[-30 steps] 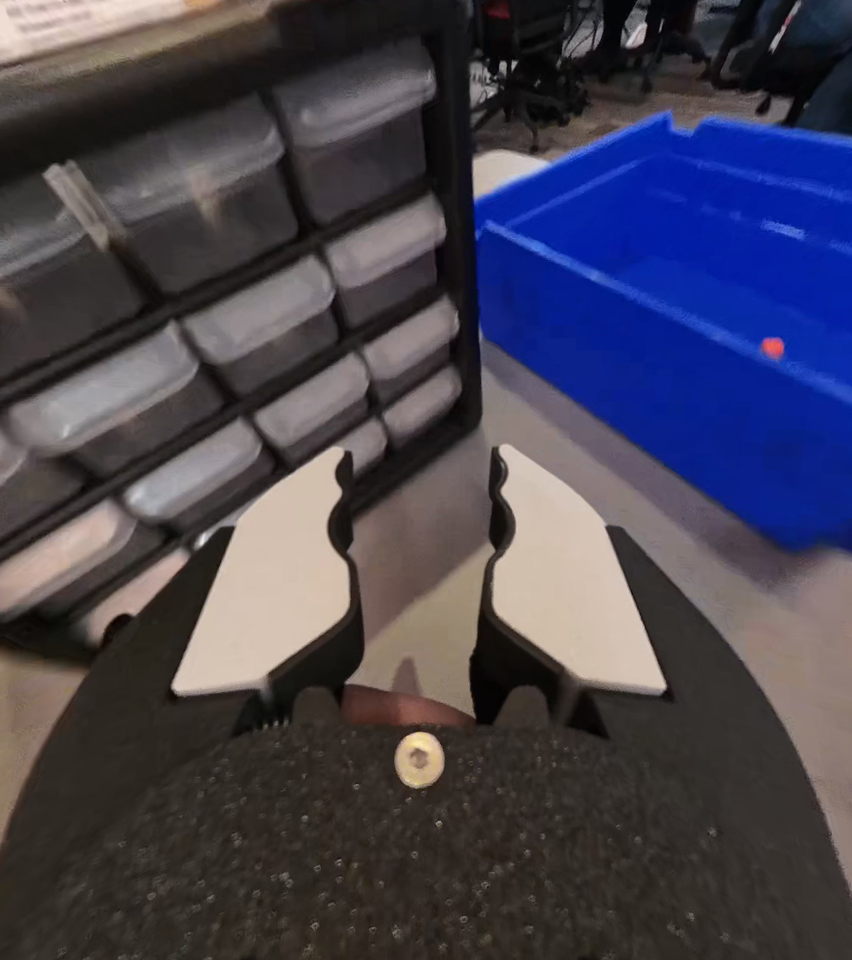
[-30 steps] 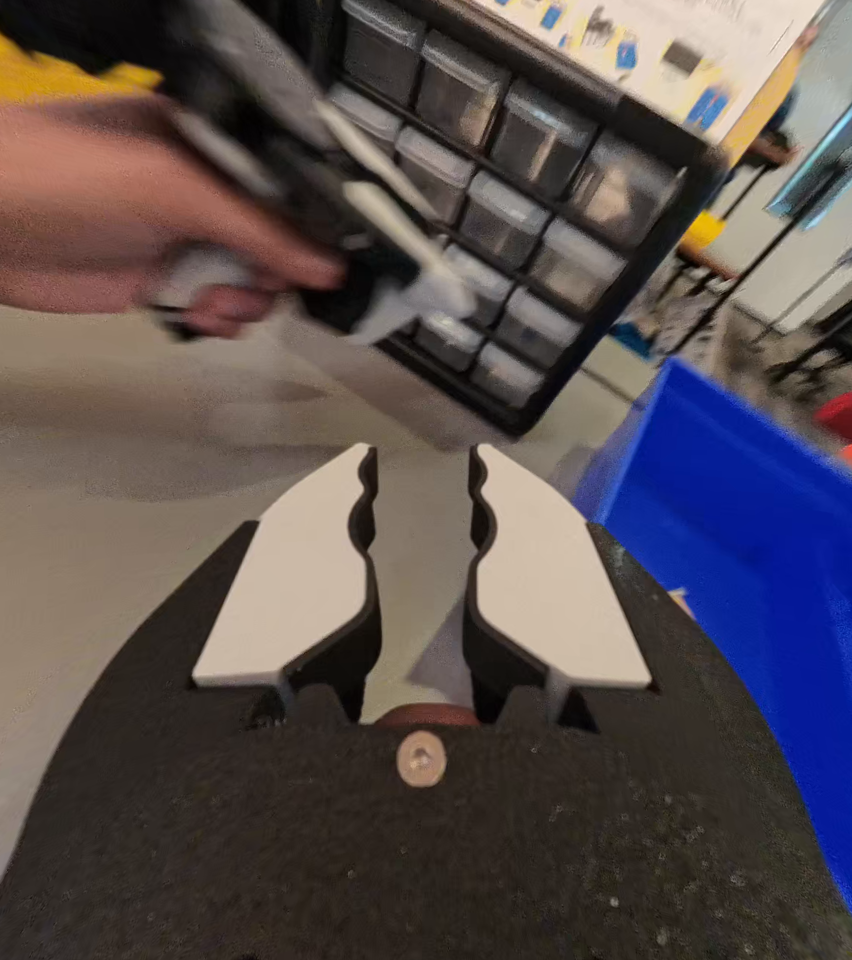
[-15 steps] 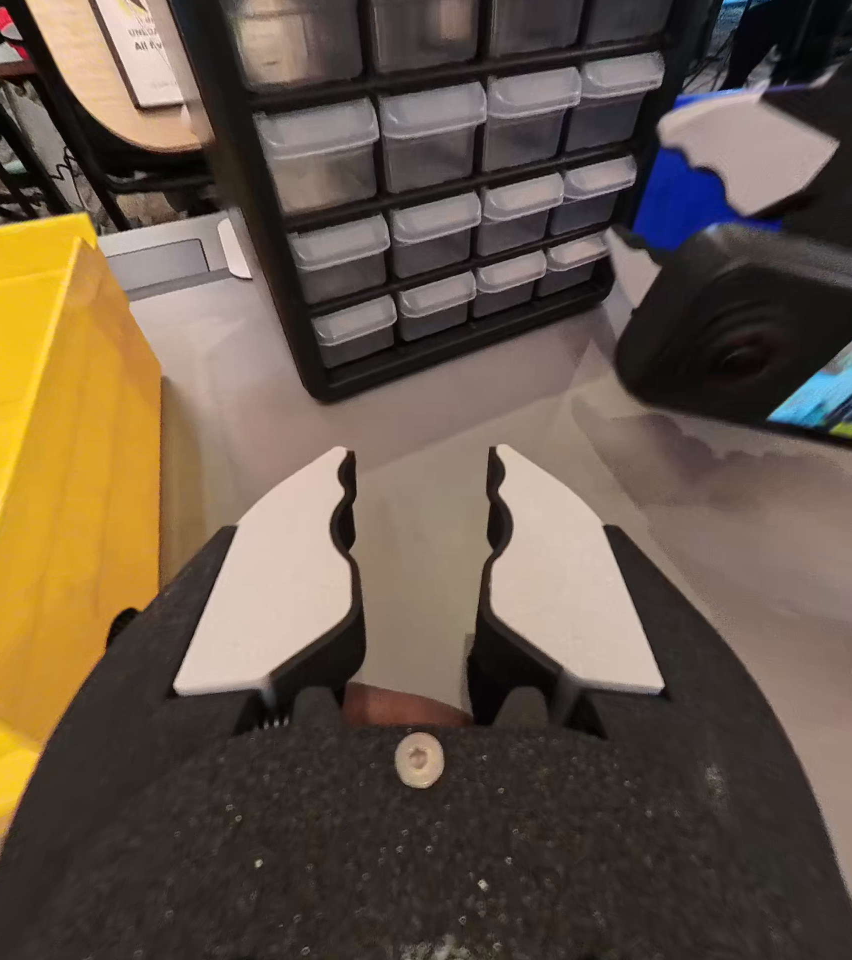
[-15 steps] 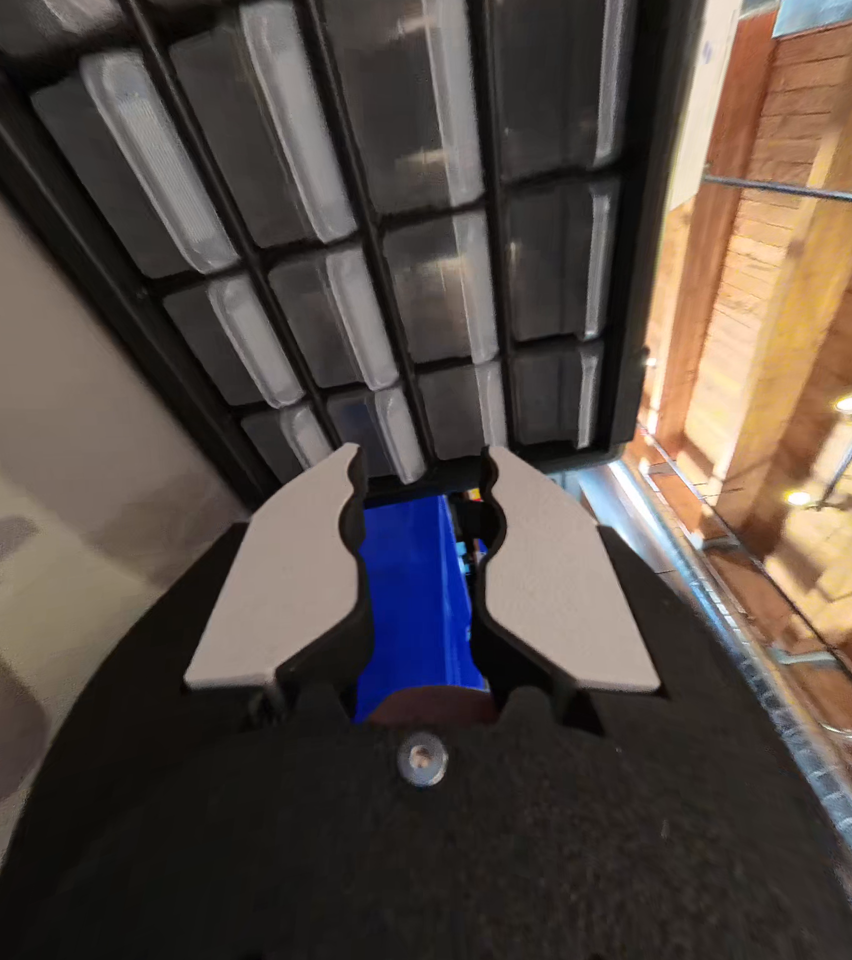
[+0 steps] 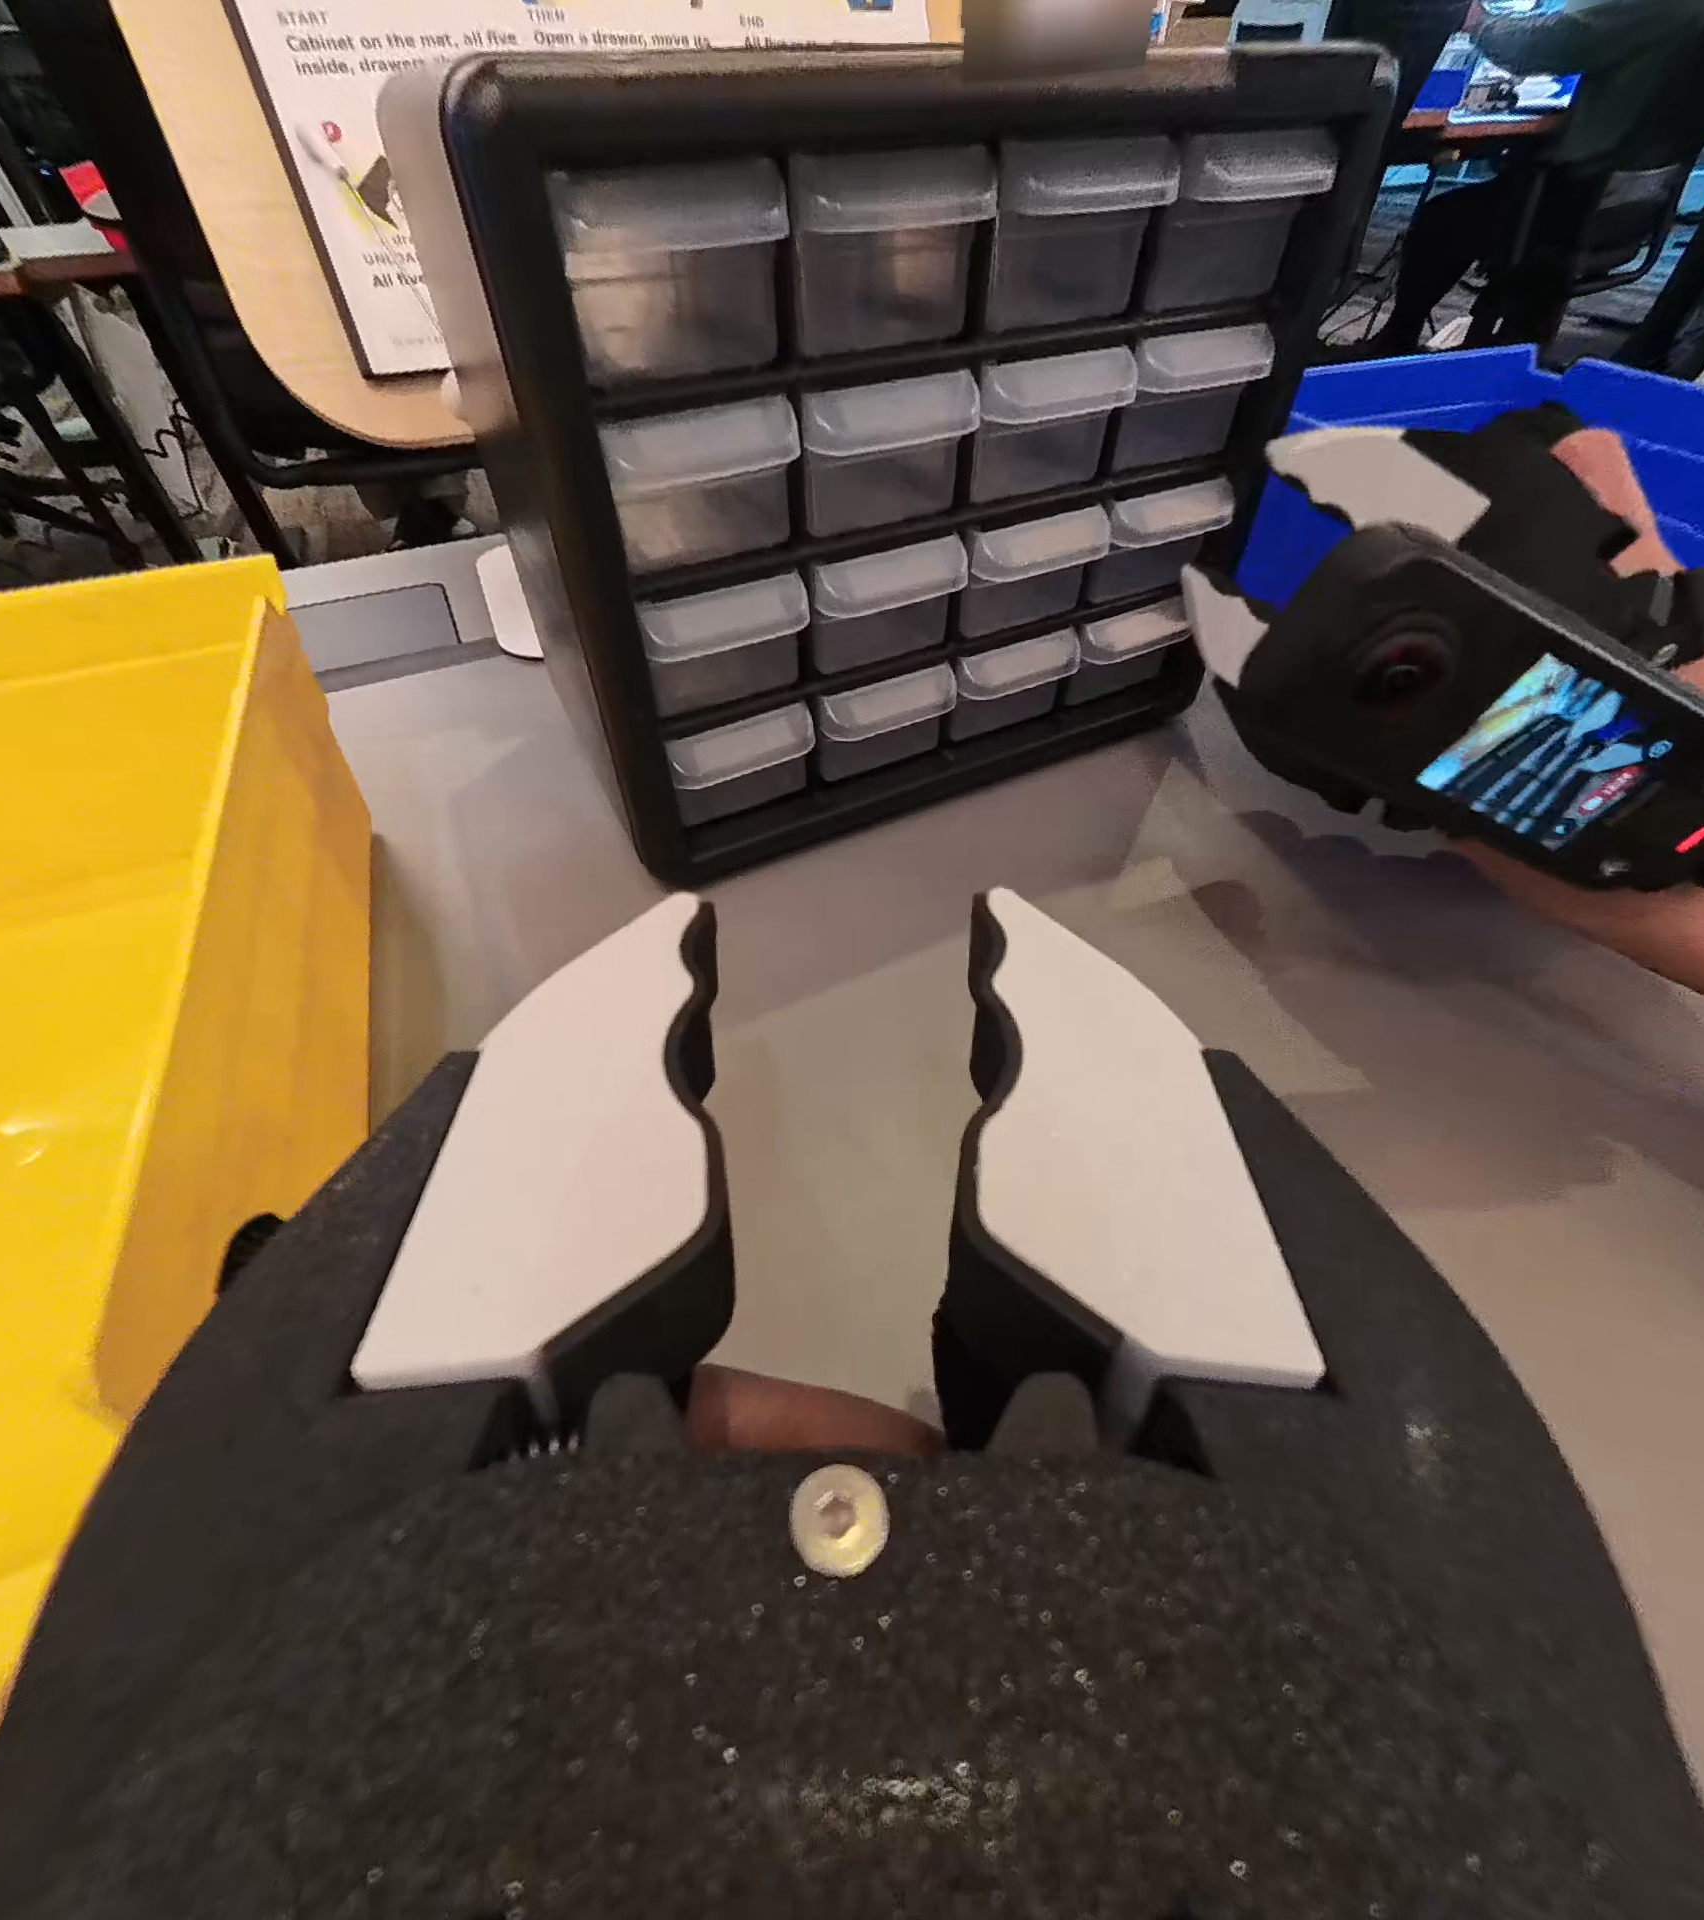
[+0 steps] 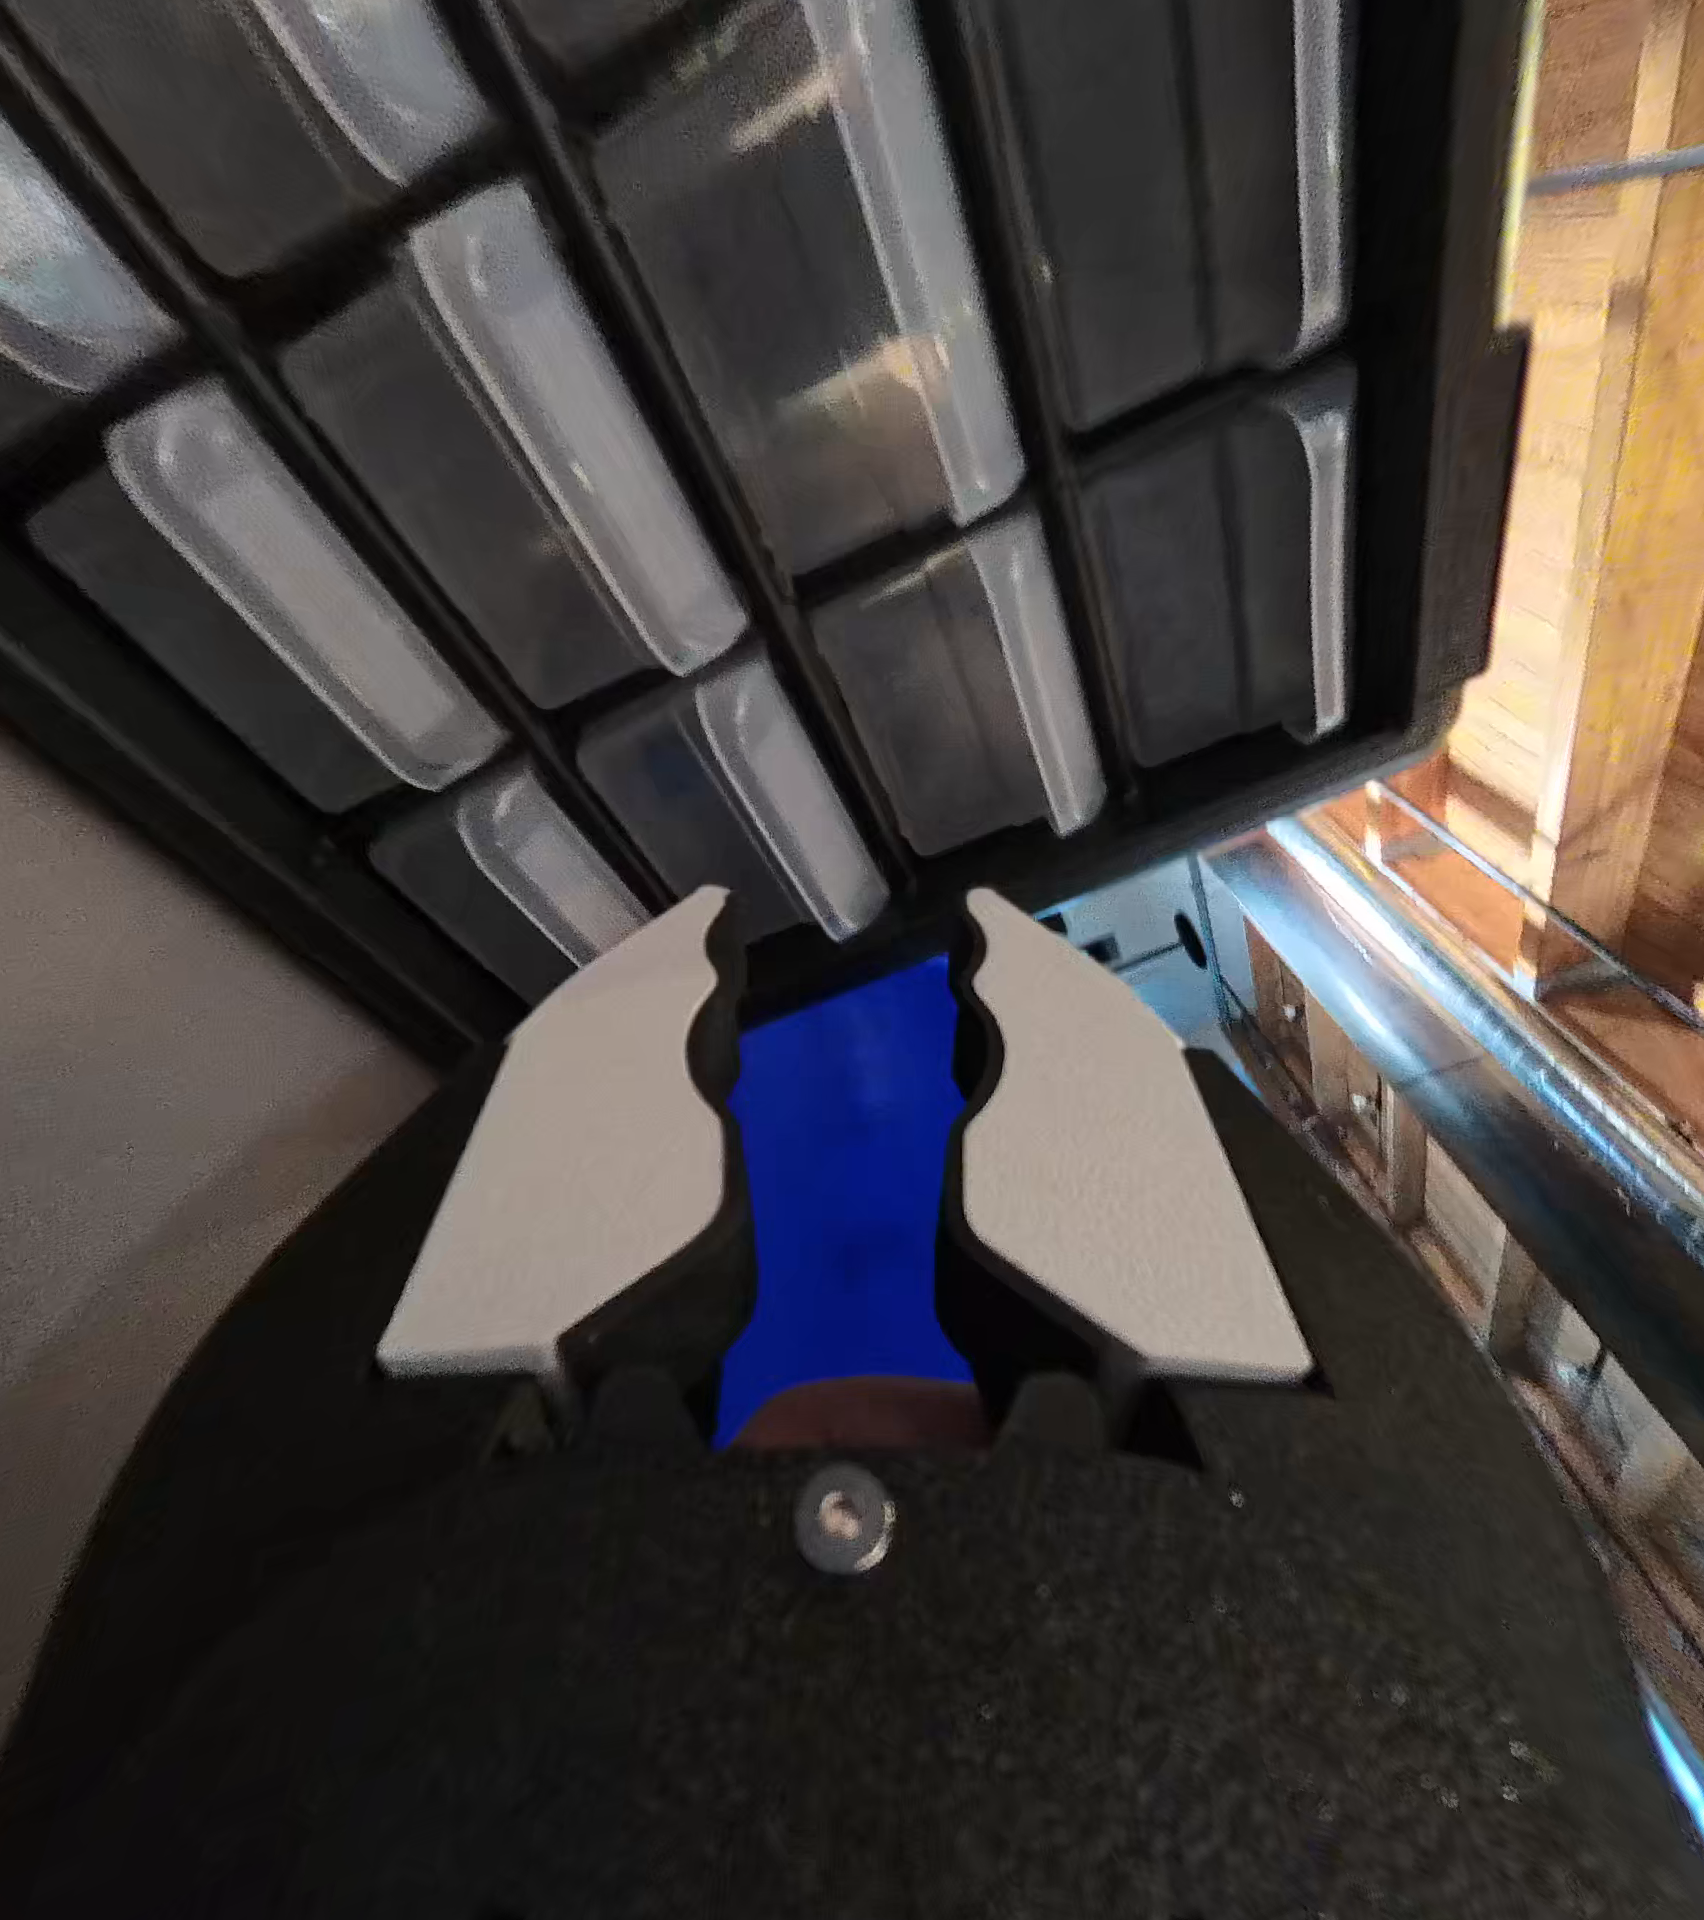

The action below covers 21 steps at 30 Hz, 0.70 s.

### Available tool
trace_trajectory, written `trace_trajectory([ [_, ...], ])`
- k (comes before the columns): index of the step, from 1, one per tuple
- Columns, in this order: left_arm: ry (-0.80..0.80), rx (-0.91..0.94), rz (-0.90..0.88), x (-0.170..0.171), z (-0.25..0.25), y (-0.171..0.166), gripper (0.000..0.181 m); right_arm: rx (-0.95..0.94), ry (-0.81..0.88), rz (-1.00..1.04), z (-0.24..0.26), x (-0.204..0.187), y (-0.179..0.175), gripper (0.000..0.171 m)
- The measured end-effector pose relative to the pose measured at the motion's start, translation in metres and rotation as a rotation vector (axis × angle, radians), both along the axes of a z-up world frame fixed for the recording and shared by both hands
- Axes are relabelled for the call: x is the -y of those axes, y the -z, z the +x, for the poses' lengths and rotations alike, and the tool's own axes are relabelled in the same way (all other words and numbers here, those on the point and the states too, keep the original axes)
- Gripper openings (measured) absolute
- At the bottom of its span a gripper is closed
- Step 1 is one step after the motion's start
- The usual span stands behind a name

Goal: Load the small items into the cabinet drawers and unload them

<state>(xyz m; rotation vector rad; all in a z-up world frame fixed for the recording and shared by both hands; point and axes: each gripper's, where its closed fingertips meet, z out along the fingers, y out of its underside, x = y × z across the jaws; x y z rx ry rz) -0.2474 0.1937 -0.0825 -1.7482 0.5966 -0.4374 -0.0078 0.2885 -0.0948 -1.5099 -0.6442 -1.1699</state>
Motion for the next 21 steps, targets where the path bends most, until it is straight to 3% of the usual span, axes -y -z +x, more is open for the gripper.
trace_trajectory([
  [3, 0.006, 0.003, -0.016, 0.0, 0.002, 0.003, 0.046, 0.109, -0.034, 0.007, -0.009, -0.007, -0.002, 0.037],
  [6, 0.002, -0.015, -0.021, 0.001, 0.003, 0.007, 0.046, 0.1, -0.043, -0.009, -0.01, -0.016, 0.004, 0.03],
  [10, -0.014, -0.049, 0.02, 0.001, 0.001, 0.005, 0.044, 0.172, -0.032, 0.026, -0.006, -0.011, 0.0, 0.009],
  [21, 0.009, -0.08, -0.008, 0.003, 0.008, 0.014, 0.045, 0.108, -0.075, -0.047, -0.018, 0.056, 0.005, 0.011],
])
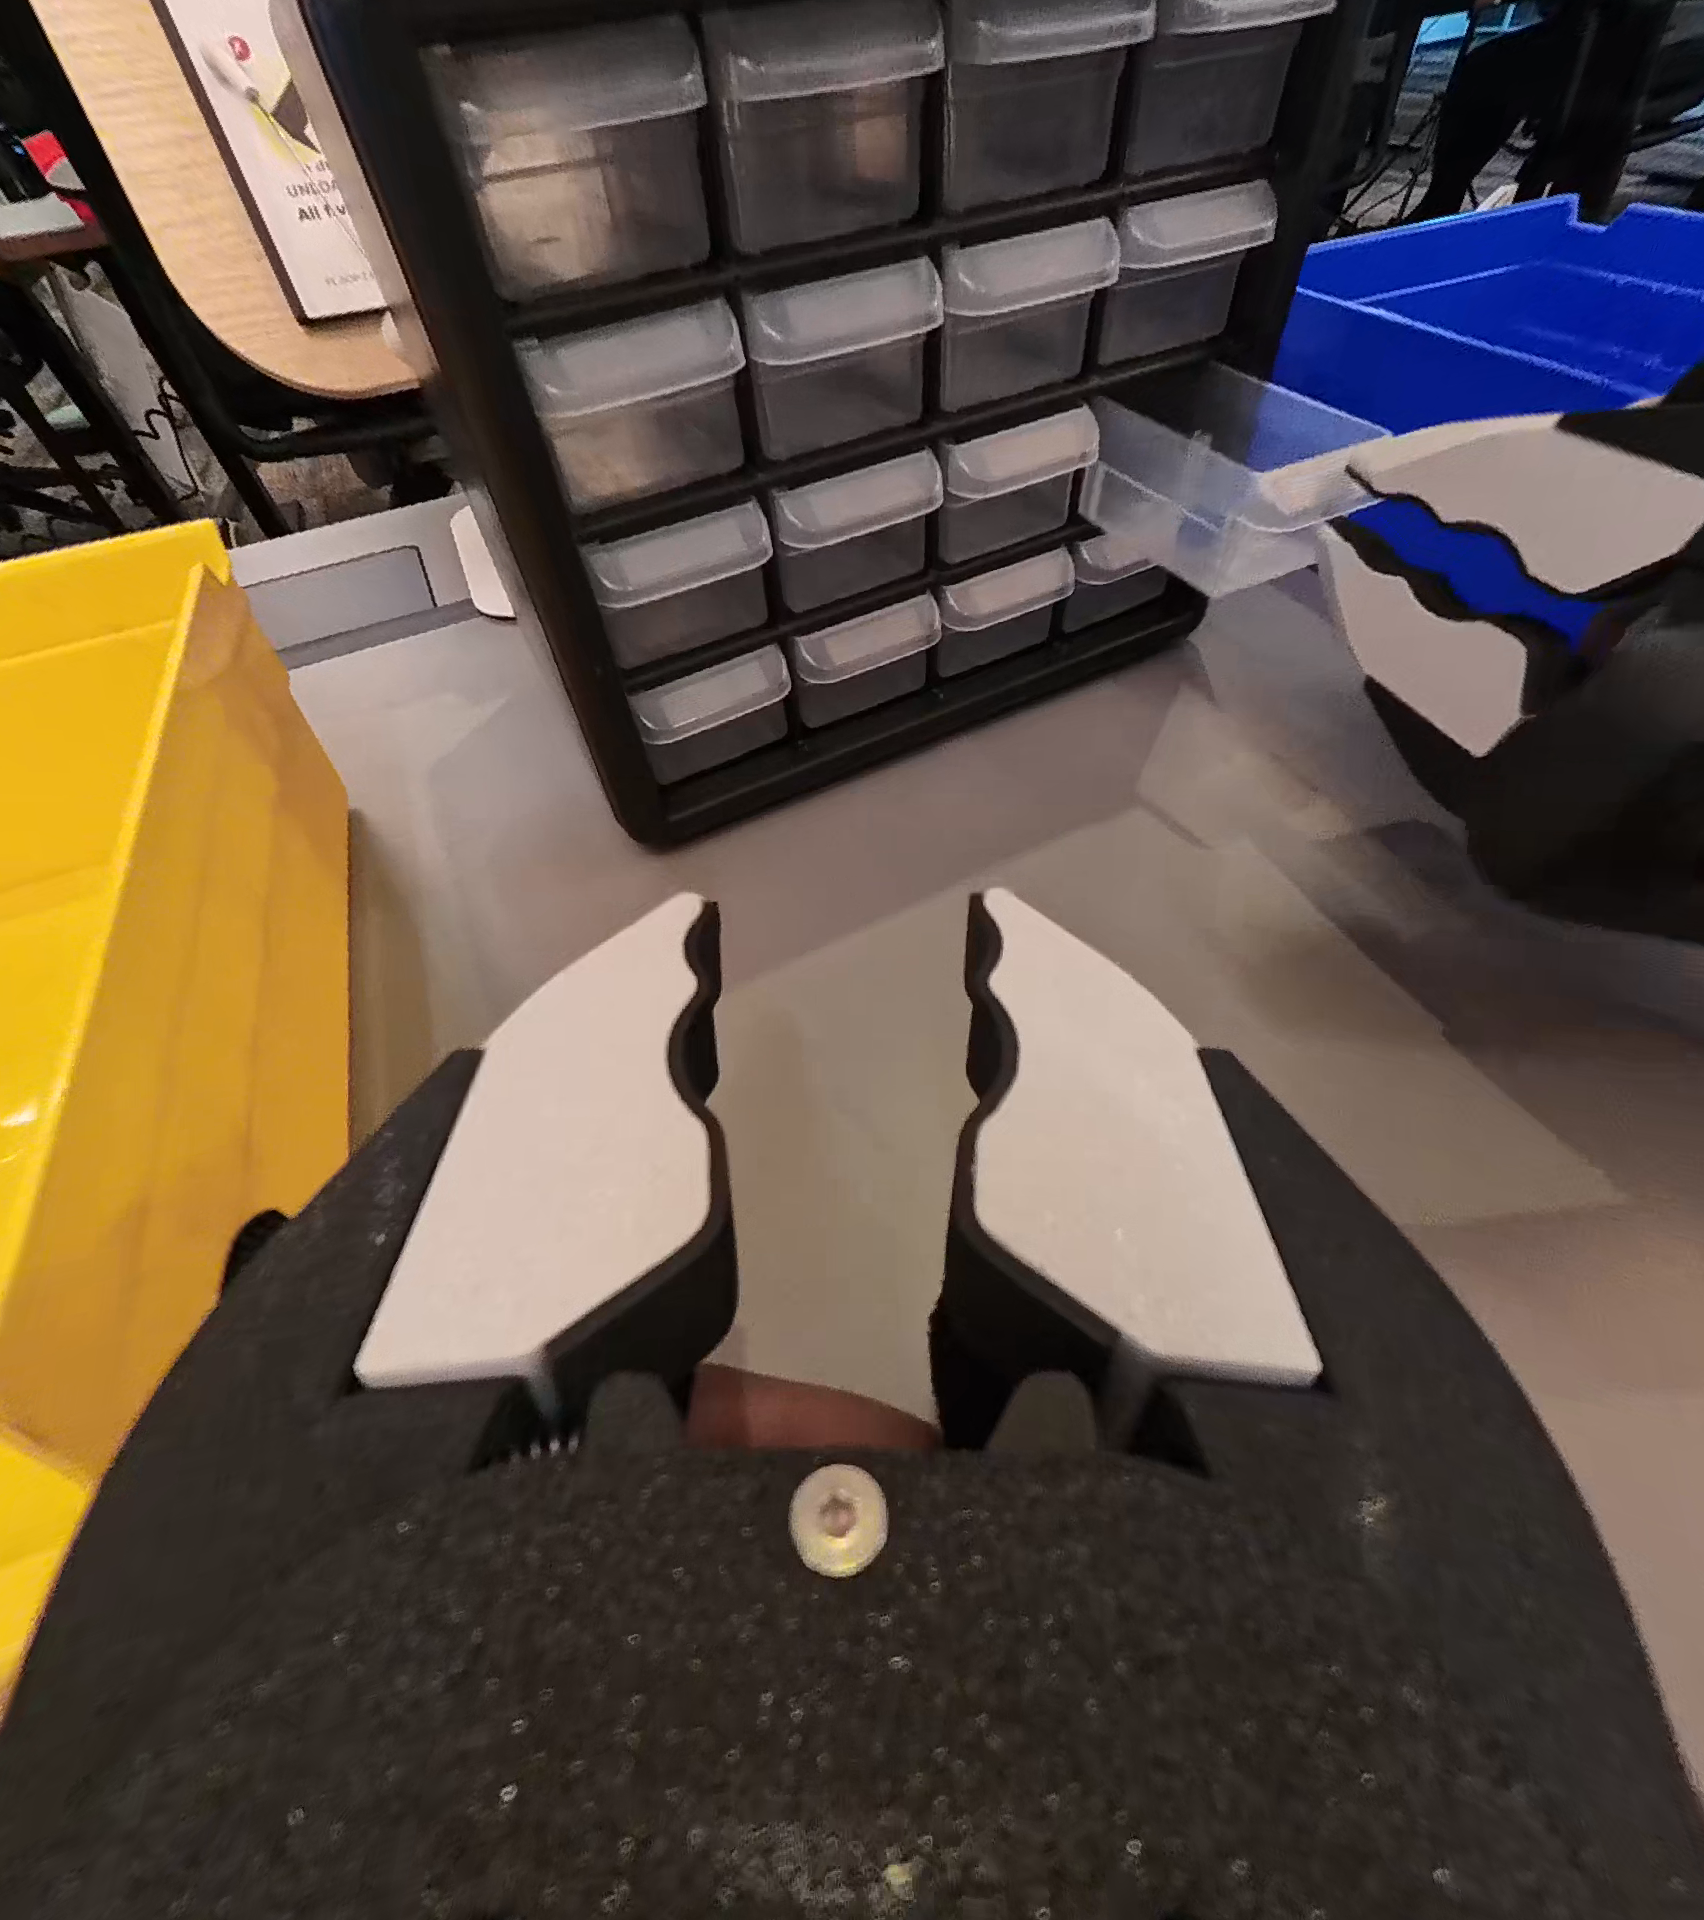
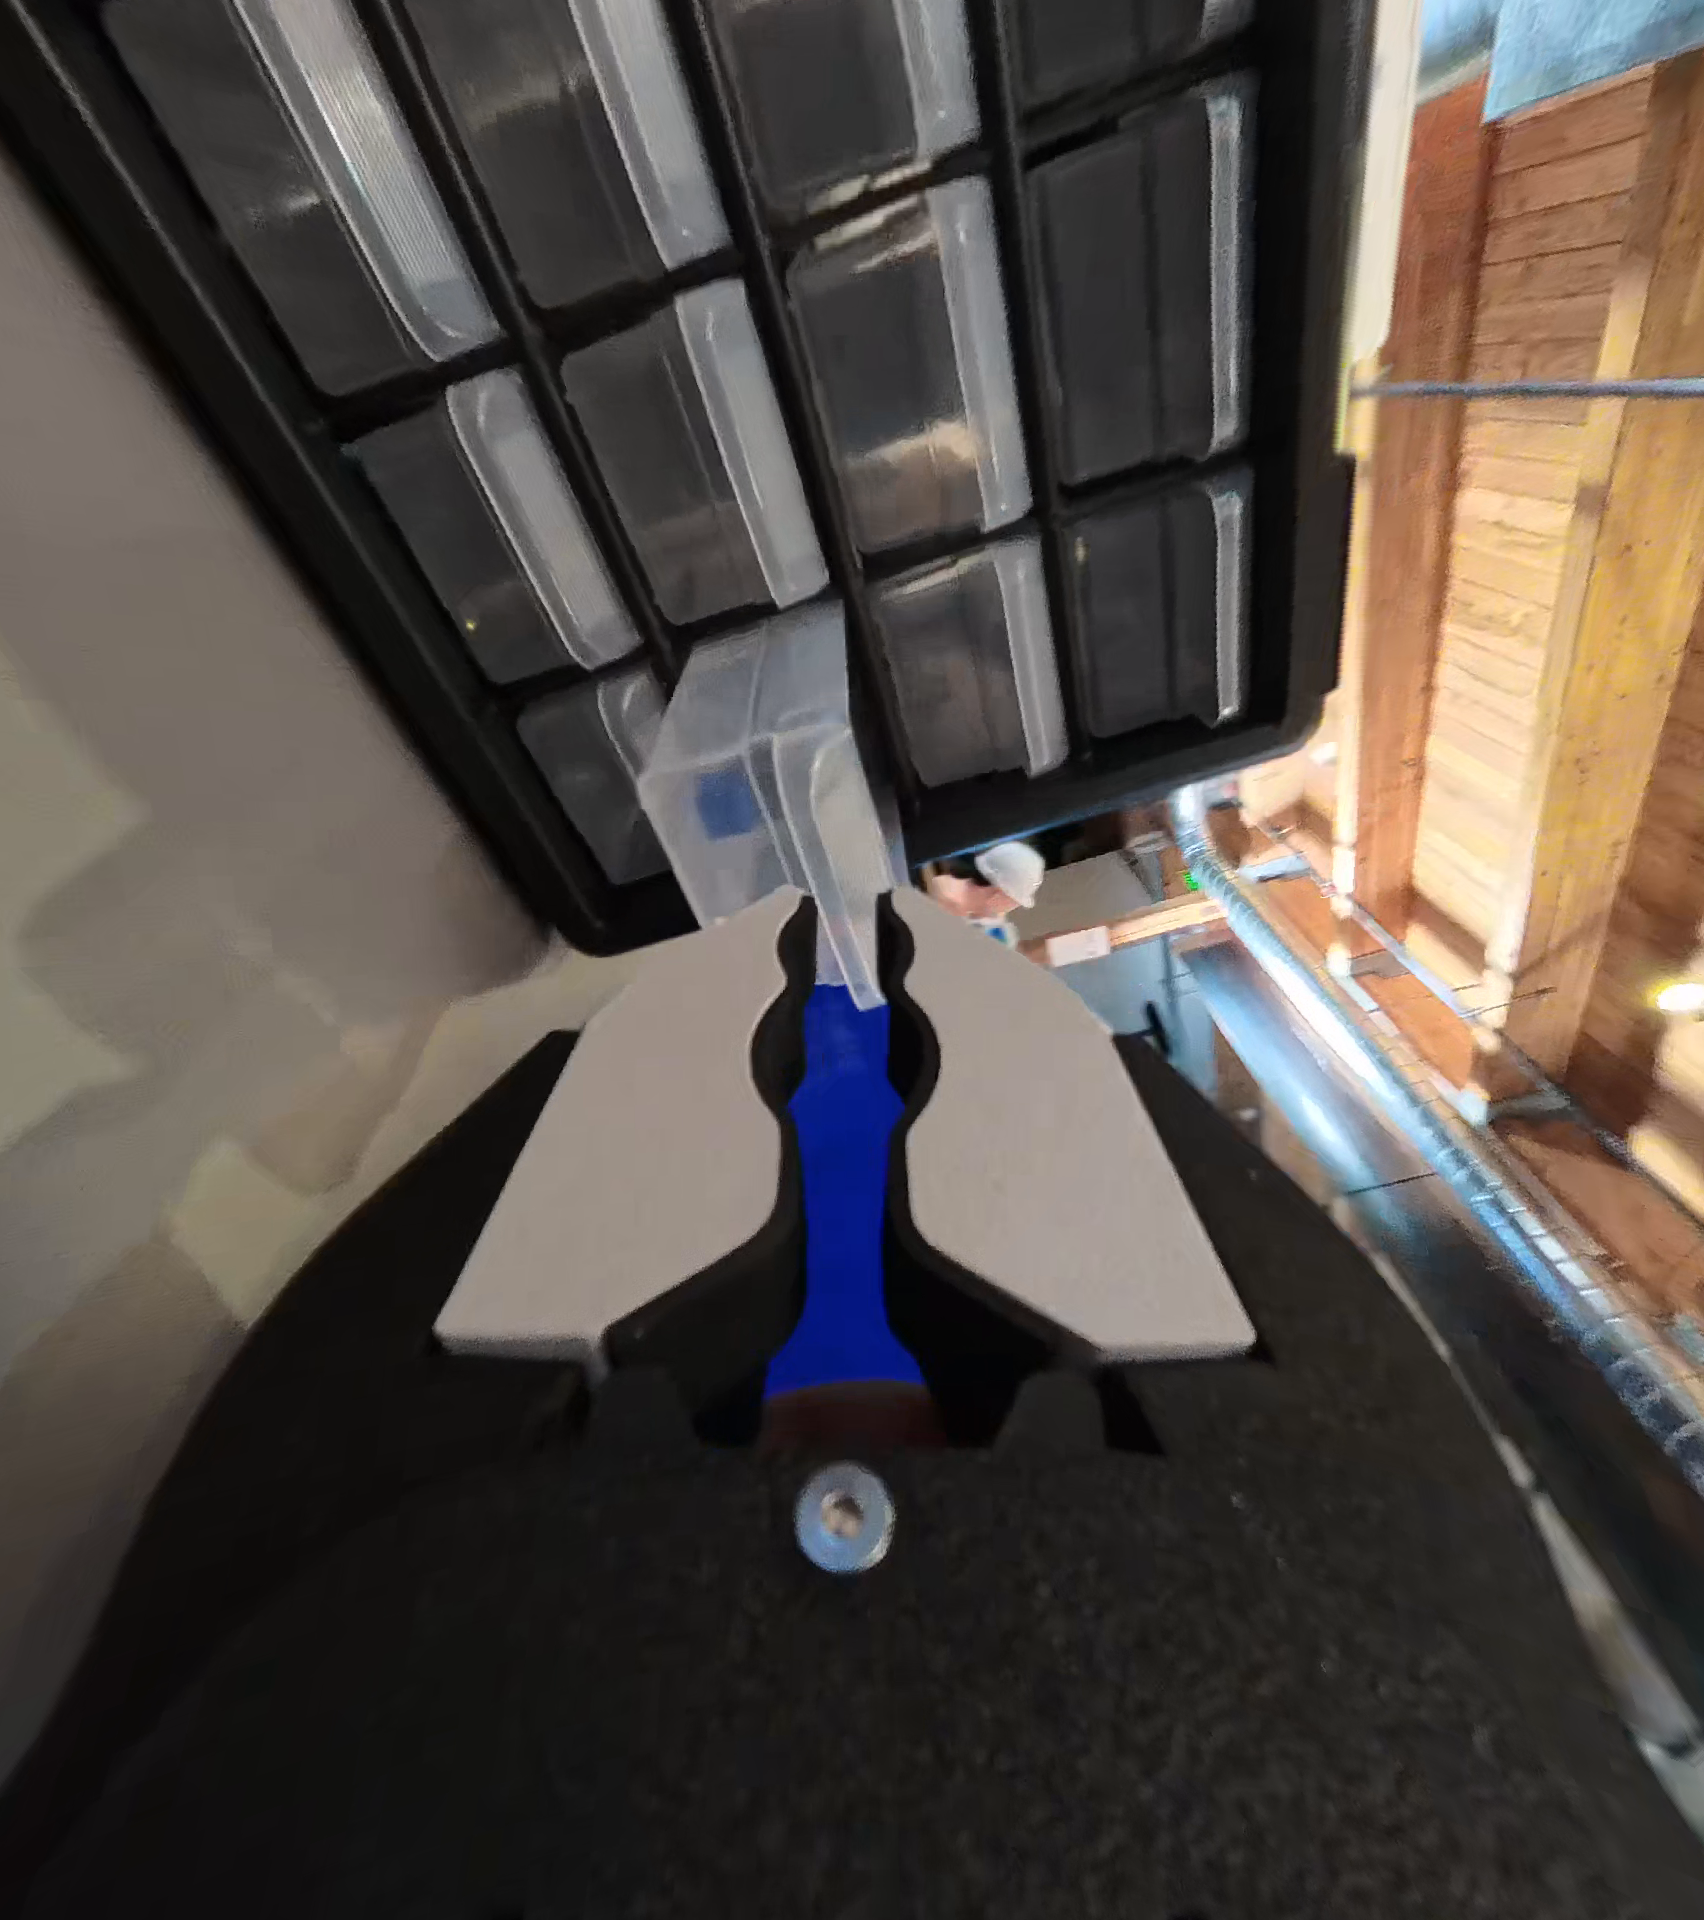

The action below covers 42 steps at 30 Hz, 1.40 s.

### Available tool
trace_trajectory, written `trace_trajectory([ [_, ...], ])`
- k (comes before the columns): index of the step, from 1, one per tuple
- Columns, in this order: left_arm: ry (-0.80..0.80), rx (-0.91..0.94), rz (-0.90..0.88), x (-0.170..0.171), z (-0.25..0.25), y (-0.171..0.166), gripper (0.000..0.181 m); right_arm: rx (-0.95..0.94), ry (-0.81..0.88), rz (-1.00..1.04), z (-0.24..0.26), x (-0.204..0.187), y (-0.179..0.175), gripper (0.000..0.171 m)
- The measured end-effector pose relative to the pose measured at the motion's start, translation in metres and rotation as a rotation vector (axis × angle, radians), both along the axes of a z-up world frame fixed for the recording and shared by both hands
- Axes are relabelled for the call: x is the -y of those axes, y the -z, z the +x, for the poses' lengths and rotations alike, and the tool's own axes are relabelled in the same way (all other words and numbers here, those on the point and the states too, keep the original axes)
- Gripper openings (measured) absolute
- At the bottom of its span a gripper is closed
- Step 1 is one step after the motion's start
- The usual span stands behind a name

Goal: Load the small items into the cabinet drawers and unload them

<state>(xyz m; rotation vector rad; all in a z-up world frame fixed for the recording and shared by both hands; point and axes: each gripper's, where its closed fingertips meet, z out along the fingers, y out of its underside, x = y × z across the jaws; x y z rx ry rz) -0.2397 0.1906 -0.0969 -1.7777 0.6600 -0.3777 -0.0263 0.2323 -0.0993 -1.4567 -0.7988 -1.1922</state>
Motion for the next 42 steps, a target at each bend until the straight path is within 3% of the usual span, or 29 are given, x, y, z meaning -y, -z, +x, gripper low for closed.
trace_trajectory([
  [3, 0.014, 0.012, -0.046, 0.002, 0.003, 0.005, 0.046, -0.222, -0.04, -0.086, -0.01, 0.014, 0.008, 0.032],
  [6, 0.088, 0.039, -0.176, 0.01, 0.015, 0.013, 0.046, -0.71, -0.077, -0.197, -0.026, 0.026, 0.019, 0.056],
  [8, 0.189, 0.064, -0.317, 0.021, 0.029, 0.013, 0.046, -0.965, -0.048, -0.2, -0.022, 0.023, 0.016, 0.063],
  [11, 0.289, 0.056, -0.435, 0.024, 0.048, -0.009, 0.046, -1.145, 0.012, -0.169, -0.006, 0.008, 0.016, 0.071],
  [13, 0.367, -0.028, -0.436, 0.021, 0.063, -0.028, 0.046, -1.174, 0.042, -0.174, -0.002, -0.003, 0.019, 0.086],
  [16, 0.504, -0.29, -0.422, 0.018, 0.093, -0.043, 0.055, -1.162, 0.036, -0.165, -0.003, -0.017, 0.023, 0.083],
  [18, 0.54, -0.43, -0.364, 0.002, 0.117, -0.053, 0.056, -1.152, 0.046, -0.153, -0.002, -0.018, 0.025, 0.064],
  [21, 0.596, -0.585, -0.296, -0.022, 0.156, -0.061, 0.053, -1.144, 0.024, -0.156, -0.001, -0.007, 0.024, 0.063],
  [30, 0.756, -1.097, -0.277, -0.038, 0.206, 0.001, 0.034, -1.155, 0.006, -0.175, 0.0, 0.018, 0.03, 0.063],
  [37, 0.787, -1.188, -0.349, -0.038, 0.217, 0.022, 0.035, -1.16, 0.007, -0.187, -0.001, 0.022, 0.031, 0.063],
  [42, 0.807, -1.271, -0.436, -0.04, 0.211, 0.034, 0.026, -1.158, 0.008, -0.196, -0.003, 0.023, 0.03, 0.063],
])
